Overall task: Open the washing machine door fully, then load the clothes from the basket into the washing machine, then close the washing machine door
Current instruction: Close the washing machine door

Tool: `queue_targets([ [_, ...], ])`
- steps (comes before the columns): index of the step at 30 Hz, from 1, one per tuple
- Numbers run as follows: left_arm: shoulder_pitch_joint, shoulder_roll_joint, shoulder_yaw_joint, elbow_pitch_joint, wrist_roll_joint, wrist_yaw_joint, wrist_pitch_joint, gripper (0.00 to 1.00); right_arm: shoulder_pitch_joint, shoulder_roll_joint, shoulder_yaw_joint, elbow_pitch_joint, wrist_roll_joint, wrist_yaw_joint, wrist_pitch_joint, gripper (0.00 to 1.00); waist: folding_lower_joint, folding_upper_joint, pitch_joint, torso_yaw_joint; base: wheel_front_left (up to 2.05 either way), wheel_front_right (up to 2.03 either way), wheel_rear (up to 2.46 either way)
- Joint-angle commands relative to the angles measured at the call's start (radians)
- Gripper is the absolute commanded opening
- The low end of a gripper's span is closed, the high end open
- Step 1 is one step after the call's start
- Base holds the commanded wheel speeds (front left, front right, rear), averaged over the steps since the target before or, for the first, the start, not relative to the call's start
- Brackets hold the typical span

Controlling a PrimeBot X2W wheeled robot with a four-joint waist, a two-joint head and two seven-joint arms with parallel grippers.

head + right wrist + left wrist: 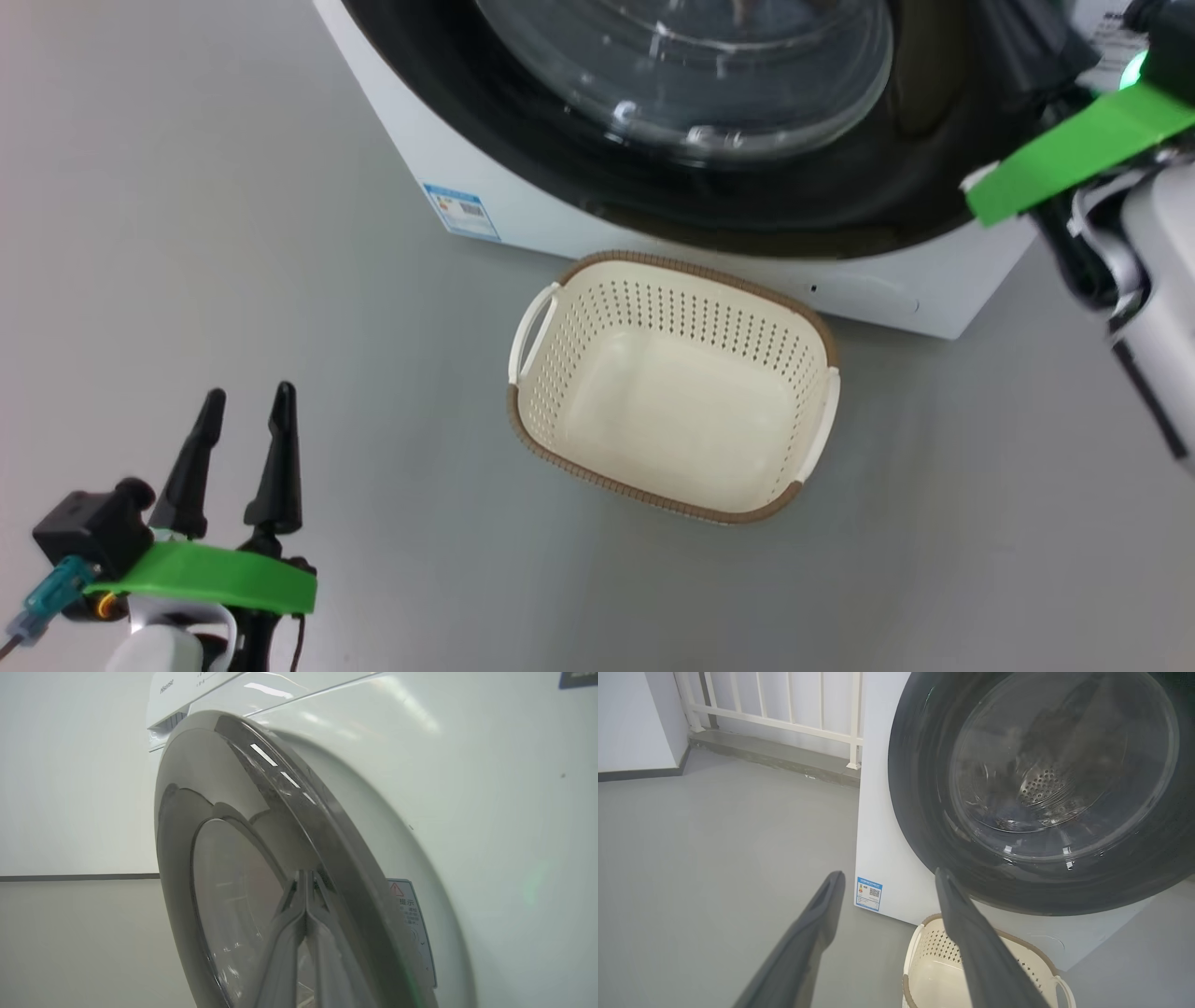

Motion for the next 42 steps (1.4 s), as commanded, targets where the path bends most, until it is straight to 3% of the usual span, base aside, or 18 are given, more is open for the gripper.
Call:
queue_targets([
  [1, -0.048, 0.029, 0.041, -0.011, -0.001, -0.006, -0.017, 1.0, -0.067, -0.016, 0.019, 0.014, 0.012, 0.0, -0.008, 0.0, 0.0, 0.0, 0.059, 0.009, 0.0, 0.0, 0.0],
  [12, -0.085, 0.012, 0.058, 0.021, 0.008, -0.02, -0.022, 1.0, -0.21, -0.025, 0.058, 0.125, 0.025, 0.0, -0.008, 0.0, 0.0, 0.0, 0.087, 0.01, 0.0, 0.0, 0.0],
  [23, -0.083, 0.005, 0.073, 0.034, 0.026, -0.029, -0.022, 1.0, -0.163, 0.009, 0.074, 0.122, 0.023, 0.0, -0.008, 0.0, 0.0, 0.0, 0.046, -0.017, 0.0, 0.0, 0.0],
  [24, -0.082, 0.006, 0.073, 0.035, 0.027, -0.029, -0.022, 1.0, -0.153, 0.013, 0.074, 0.116, 0.023, 0.0, -0.008, 0.16, 0.0, 0.0, 0.039, -0.022, 0.0, 0.0, 0.0],
  [25, -0.08, 0.007, 0.073, 0.035, 0.028, -0.029, -0.022, 1.0, -0.142, 0.017, 0.075, 0.109, 0.025, 0.0, -0.008, 0.44, 0.0, 0.0, 0.031, -0.027, 0.0, 0.0, 0.0],
  [26, -0.078, 0.008, 0.074, 0.036, 0.03, -0.03, -0.022, 1.0, -0.131, 0.021, 0.077, 0.102, 0.028, 0.0, -0.008, 0.6, 0.0, 0.0, 0.023, -0.034, 0.0, 0.0, 0.0],
  [27, -0.076, 0.009, 0.075, 0.037, 0.031, -0.03, -0.022, 1.0, -0.12, 0.025, 0.079, 0.094, 0.03, 0.0, -0.008, 0.87, 0.0, 0.0, 0.015, -0.041, 0.0, 0.0, 0.0],
  [28, -0.074, 0.011, 0.075, 0.038, 0.032, -0.03, -0.022, 1.0, -0.108, 0.029, 0.082, 0.087, 0.033, 0.0, -0.008, 1.0, 0.0, 0.0, 0.005, -0.048, 0.0, 0.0, 0.0],
  [42, -0.028, 0.028, 0.072, 0.029, 0.028, -0.024, -0.016, 1.0, 0.102, 0.043, 0.014, -0.045, 0.015, 0.0, -0.008, 1.0, 0.0, 0.0, -0.115, -0.186, 0.0, 0.0, 0.0],
])
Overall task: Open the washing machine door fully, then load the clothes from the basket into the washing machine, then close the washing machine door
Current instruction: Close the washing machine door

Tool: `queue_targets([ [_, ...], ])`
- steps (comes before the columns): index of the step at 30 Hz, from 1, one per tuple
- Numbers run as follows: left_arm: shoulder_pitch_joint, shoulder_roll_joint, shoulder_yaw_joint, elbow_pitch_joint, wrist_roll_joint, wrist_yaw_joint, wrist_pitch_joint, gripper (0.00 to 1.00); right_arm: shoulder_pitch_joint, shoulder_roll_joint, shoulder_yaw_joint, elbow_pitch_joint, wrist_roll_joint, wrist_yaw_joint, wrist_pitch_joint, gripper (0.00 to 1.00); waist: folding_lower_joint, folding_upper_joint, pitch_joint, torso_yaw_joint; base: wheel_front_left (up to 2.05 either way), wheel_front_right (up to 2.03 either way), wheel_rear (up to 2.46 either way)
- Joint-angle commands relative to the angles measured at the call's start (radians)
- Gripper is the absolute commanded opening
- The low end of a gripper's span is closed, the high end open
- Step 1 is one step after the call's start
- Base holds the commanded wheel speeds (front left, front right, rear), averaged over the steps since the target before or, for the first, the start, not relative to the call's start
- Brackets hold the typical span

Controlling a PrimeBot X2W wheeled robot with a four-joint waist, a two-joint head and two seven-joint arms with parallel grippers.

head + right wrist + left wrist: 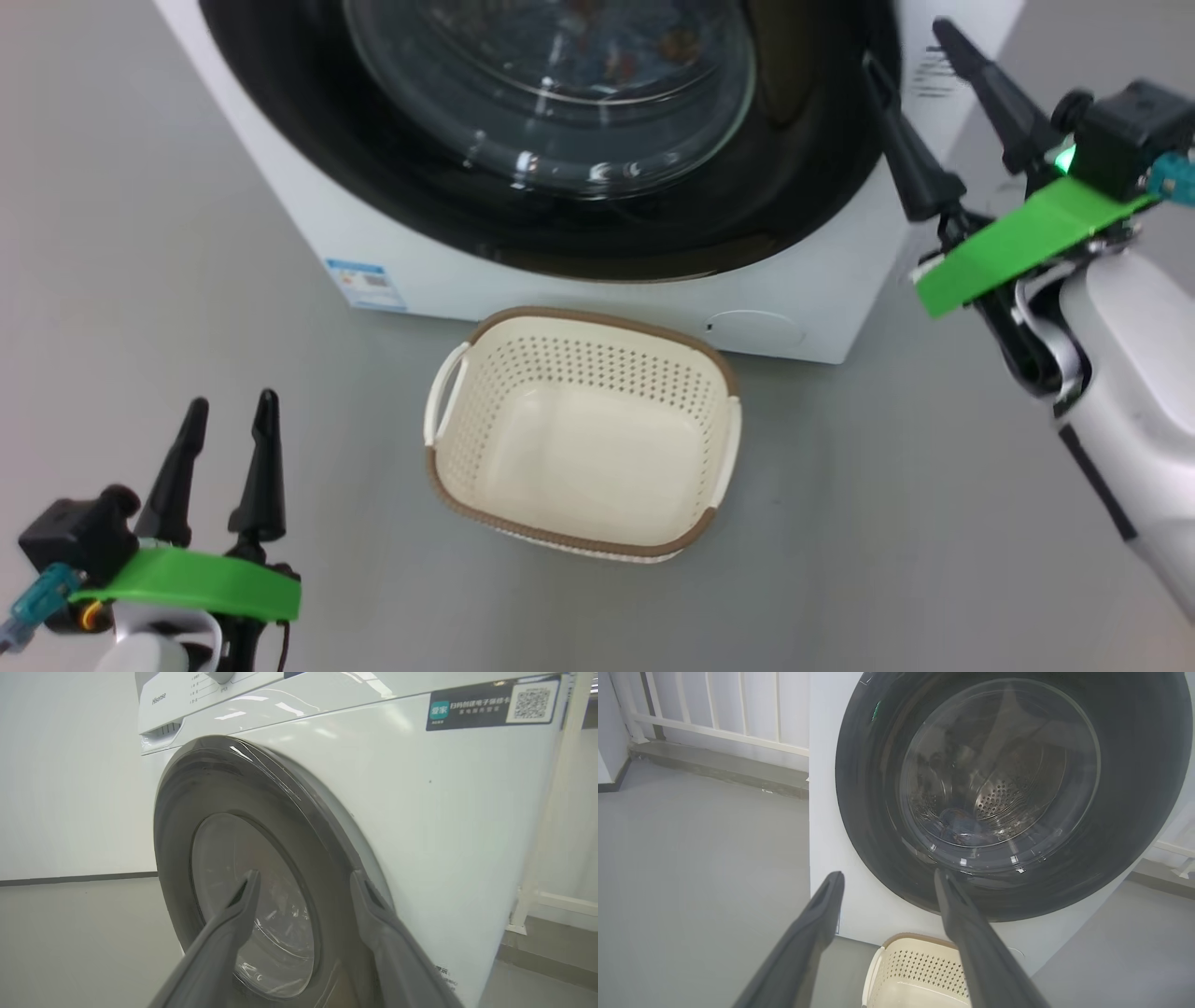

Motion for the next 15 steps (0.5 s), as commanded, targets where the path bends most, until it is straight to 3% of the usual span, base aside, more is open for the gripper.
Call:
queue_targets([
  [1, 0.002, 0.035, 0.039, -0.025, 0.006, 0.005, -0.004, 1.0, 0.036, 0.013, -0.009, -0.032, -0.009, -0.007, -0.005, 1.0, 0.0, 0.0, -0.052, -0.062, 0.0, 0.0, 0.0],
  [15, 0.084, 0.053, 0.053, -0.108, -0.013, 0.024, 0.004, 1.0, 0.282, 0.053, -0.097, -0.139, -0.04, -0.007, -0.005, 1.0, 0.0, 0.0, -0.13, -0.233, 0.0, 0.0, 0.0],
])
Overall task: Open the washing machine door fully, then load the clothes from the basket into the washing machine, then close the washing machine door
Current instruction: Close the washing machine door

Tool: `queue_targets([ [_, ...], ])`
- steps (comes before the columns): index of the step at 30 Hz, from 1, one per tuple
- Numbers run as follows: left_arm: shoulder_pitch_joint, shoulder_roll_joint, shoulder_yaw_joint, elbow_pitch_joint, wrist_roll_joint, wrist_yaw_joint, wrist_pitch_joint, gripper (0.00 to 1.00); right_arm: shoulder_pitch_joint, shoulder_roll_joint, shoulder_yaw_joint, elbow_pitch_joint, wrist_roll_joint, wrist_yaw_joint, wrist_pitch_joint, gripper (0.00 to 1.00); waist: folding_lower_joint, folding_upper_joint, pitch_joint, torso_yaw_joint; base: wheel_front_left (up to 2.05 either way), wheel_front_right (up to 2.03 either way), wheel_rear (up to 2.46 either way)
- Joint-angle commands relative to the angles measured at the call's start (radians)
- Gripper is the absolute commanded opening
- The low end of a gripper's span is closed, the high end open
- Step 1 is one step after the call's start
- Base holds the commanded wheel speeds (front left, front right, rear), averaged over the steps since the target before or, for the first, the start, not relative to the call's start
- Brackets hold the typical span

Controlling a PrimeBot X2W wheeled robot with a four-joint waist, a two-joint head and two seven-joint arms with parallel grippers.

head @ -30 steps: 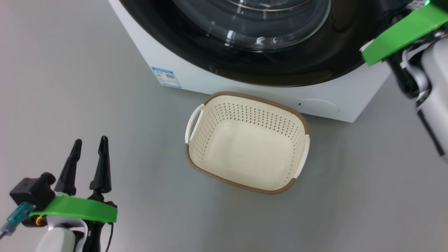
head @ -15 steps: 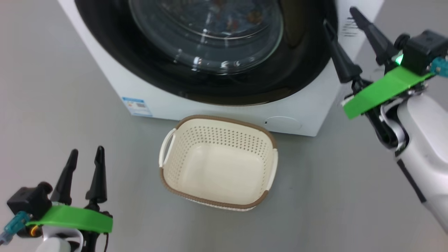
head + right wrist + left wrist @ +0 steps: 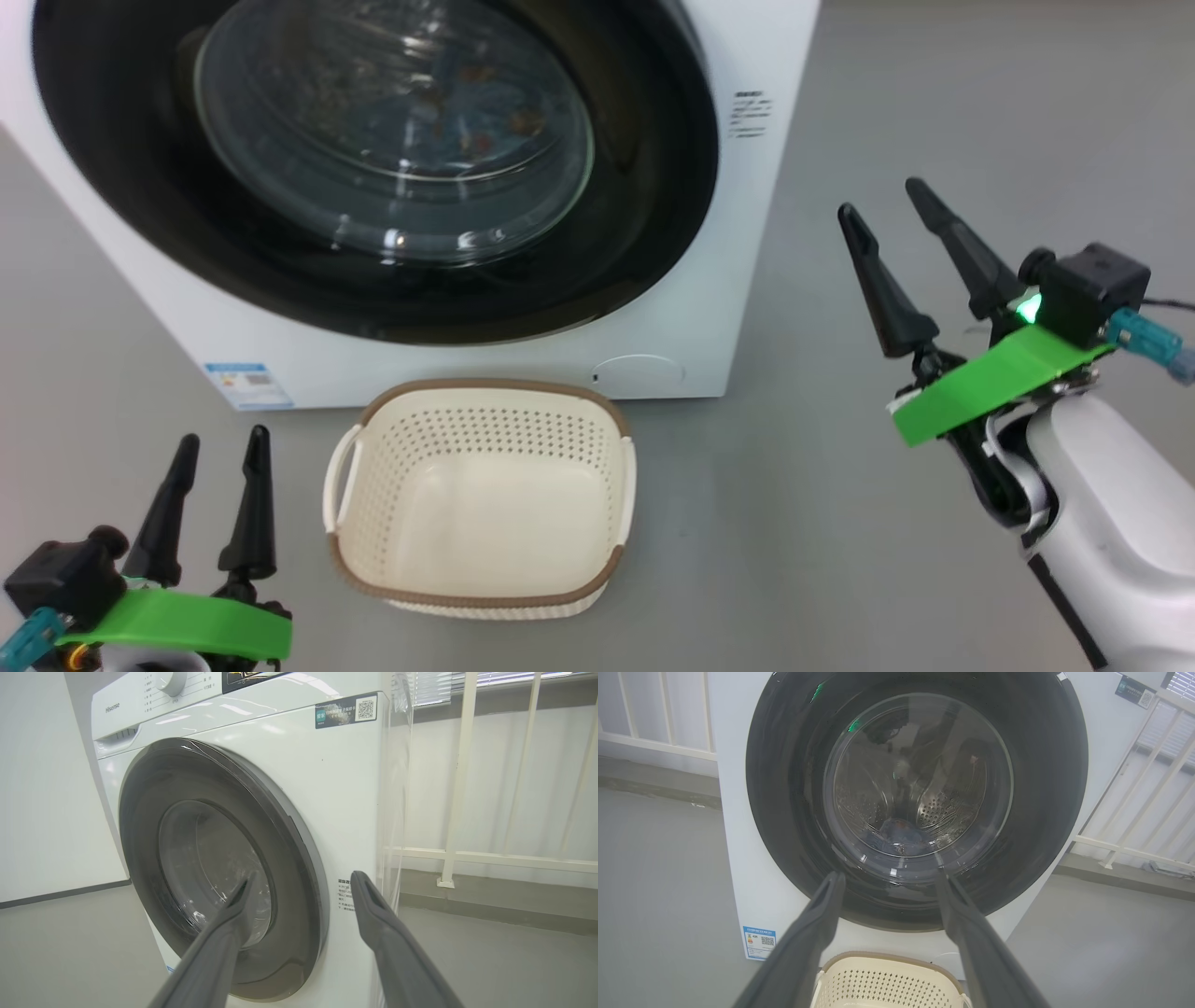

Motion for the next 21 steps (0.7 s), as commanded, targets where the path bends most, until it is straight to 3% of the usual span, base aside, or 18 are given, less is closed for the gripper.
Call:
queue_targets([
  [1, -0.011, 0.036, 0.045, -0.036, -0.007, 0.006, 0.0, 1.0, 0.025, 0.007, -0.003, -0.032, -0.017, -0.007, -0.005, 1.0, 0.0, 0.0, -0.036, -0.056, 0.0, 0.0, 0.0],
  [8, 0.022, 0.039, 0.051, -0.076, -0.029, 0.011, 0.009, 1.0, 0.129, 0.013, -0.077, -0.077, -0.041, -0.007, -0.005, 1.0, 0.0, 0.0, -0.052, -0.096, 0.0, 0.0, 0.0],
  [21, 0.062, 0.038, 0.044, -0.11, -0.039, 0.027, 0.018, 1.0, 0.343, 0.043, -0.217, -0.131, -0.081, -0.007, -0.005, 1.0, 0.0, 0.0, -0.077, -0.102, 0.0, 0.0, 0.0],
])
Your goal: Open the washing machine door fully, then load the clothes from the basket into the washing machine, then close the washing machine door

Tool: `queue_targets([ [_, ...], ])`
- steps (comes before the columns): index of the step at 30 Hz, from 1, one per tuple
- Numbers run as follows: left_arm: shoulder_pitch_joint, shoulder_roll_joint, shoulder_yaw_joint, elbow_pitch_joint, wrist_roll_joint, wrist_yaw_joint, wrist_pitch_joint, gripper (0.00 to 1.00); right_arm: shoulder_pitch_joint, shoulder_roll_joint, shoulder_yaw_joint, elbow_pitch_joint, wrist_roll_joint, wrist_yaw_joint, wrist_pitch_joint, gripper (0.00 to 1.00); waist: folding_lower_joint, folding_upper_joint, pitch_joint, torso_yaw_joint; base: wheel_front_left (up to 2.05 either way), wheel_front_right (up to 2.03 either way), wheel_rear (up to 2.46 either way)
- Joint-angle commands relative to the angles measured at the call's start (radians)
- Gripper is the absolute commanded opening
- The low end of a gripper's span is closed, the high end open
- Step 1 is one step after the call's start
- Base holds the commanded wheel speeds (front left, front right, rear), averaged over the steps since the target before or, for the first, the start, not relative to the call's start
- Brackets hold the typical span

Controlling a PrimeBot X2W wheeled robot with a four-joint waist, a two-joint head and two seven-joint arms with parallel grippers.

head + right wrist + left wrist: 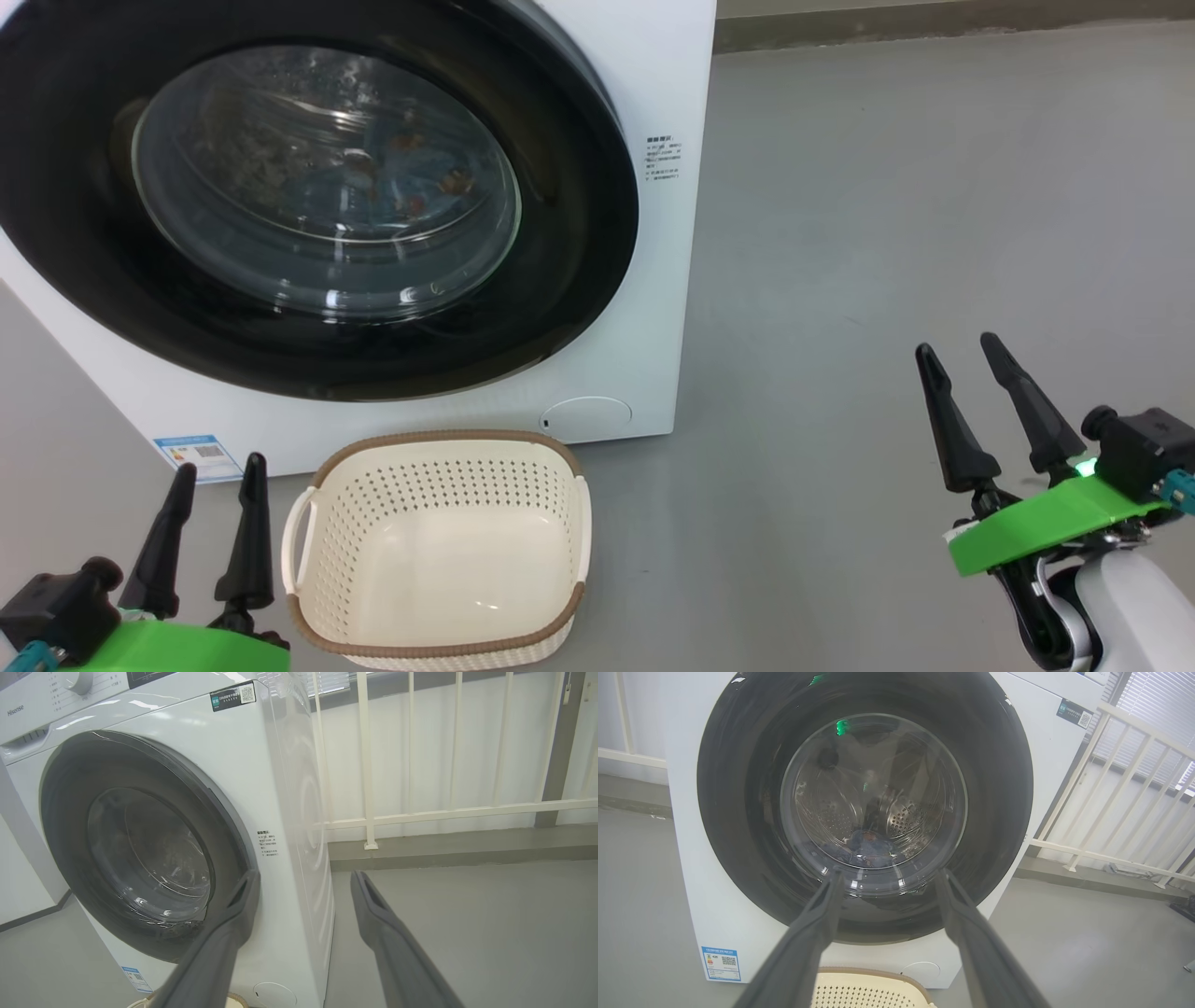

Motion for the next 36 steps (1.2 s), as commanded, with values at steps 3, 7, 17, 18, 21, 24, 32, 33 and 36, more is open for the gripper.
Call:
queue_targets([
  [3, -0.016, 0.025, 0.034, -0.031, -0.009, 0.004, -0.002, 1.0, 0.012, 0.0, -0.006, -0.027, -0.018, -0.001, -0.005, 1.0, 0.0, 0.0, -0.003, 0.002, 0.0, 0.0, 0.0],
  [7, -0.013, 0.024, 0.033, -0.035, -0.007, 0.008, -0.004, 1.0, 0.027, 0.007, -0.019, -0.024, -0.025, -0.001, -0.005, 1.0, 0.0, 0.0, -0.005, 0.004, 0.0, 0.0, 0.0],
  [17, -0.011, 0.023, 0.023, -0.033, -0.009, 0.014, -0.004, 1.0, 0.026, 0.004, -0.016, 0.004, -0.029, -0.001, -0.005, 1.0, 0.0, 0.0, -0.014, 0.015, 0.0, 0.0, 0.0],
  [18, -0.011, 0.023, 0.022, -0.033, -0.01, 0.015, -0.004, 1.0, 0.026, 0.004, -0.015, 0.006, -0.028, -0.001, -0.005, 1.0, 0.0, 0.0, -0.015, 0.016, 0.0, 0.0, 0.0],
  [21, -0.011, 0.024, 0.021, -0.033, -0.011, 0.016, -0.004, 1.0, 0.025, 0.004, -0.014, 0.01, -0.028, -0.001, -0.005, 1.0, 0.0, 0.0, -0.015, 0.019, 0.0, 0.0, 0.0],
  [24, -0.012, 0.024, 0.02, -0.033, -0.013, 0.016, -0.005, 1.0, 0.023, 0.006, -0.012, 0.013, -0.028, -0.001, -0.005, 1.0, 0.0, 0.0, -0.014, 0.022, 0.0, 0.0, 0.0],
  [32, -0.016, 0.027, 0.017, -0.03, -0.017, 0.017, -0.005, 1.0, 0.02, 0.008, -0.011, 0.017, -0.027, -0.001, -0.005, 1.0, 0.0, 0.0, -0.01, 0.027, 0.0, 0.0, 0.0],
  [33, -0.017, 0.027, 0.017, -0.029, -0.018, 0.017, -0.005, 1.0, 0.02, 0.009, -0.012, 0.017, -0.028, -0.001, -0.005, 1.0, 0.0, 0.0, -0.009, 0.028, 0.0, 0.0, 0.0],
  [36, -0.018, 0.026, 0.017, -0.027, -0.025, 0.017, -0.002, 1.0, 0.02, 0.013, -0.012, 0.018, -0.029, -0.001, -0.005, 1.0, 0.0, 0.0, -0.007, 0.03, 0.0, 0.0, 0.0],
])
